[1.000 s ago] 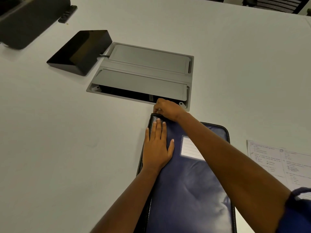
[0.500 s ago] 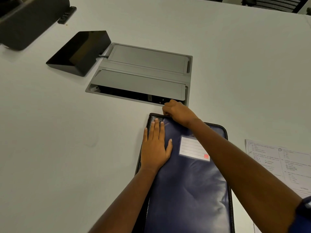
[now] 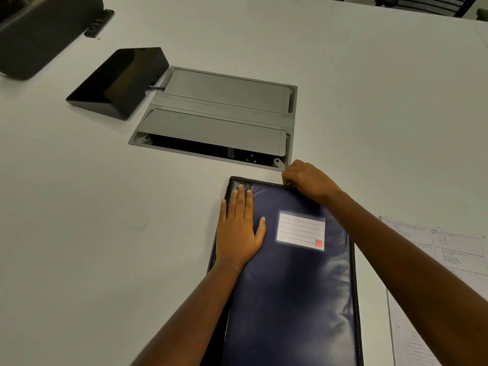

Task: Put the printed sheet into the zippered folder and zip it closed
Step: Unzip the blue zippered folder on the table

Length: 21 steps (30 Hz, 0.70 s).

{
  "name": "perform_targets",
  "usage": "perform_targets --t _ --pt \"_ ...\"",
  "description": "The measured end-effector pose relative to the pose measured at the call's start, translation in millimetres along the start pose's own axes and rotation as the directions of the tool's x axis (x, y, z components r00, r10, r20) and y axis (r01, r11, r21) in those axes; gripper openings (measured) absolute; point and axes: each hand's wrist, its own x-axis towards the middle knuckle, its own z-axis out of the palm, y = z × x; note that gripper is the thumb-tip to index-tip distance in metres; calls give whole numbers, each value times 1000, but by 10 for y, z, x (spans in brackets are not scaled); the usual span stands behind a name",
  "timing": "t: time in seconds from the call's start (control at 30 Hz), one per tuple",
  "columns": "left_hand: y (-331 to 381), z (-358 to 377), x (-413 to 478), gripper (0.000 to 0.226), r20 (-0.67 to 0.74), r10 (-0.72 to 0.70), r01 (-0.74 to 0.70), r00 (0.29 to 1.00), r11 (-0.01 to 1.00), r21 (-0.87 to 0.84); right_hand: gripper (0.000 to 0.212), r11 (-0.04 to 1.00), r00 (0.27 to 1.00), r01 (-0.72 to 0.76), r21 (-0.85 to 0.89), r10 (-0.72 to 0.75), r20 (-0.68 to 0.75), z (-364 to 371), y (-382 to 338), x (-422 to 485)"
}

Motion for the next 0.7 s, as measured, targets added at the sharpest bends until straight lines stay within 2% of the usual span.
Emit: perform_targets --t 0.13,0.2,0.37,0.57,0.7 --pt "-1 -39 2 73 41 -13 13 999 1000 10 16 999 998 -55 1 55 9 -31 106 -141" --pt "14 -31 4 66 19 -3 2 1000 999 33 17 994 994 -102 26 100 47 -39 104 -150" --pt "261 -34 12 65 43 10 -12 999 998 60 17 926 964 -253 278 219 147 -61 59 -56" --pt "853 46 -125 65 108 143 -145 984 989 16 15 896 969 -242 373 206 135 -70 66 -10" --pt "1022 86 -184 66 139 142 -144 980 990 7 16 907 976 -216 362 200 82 -30 118 -93"
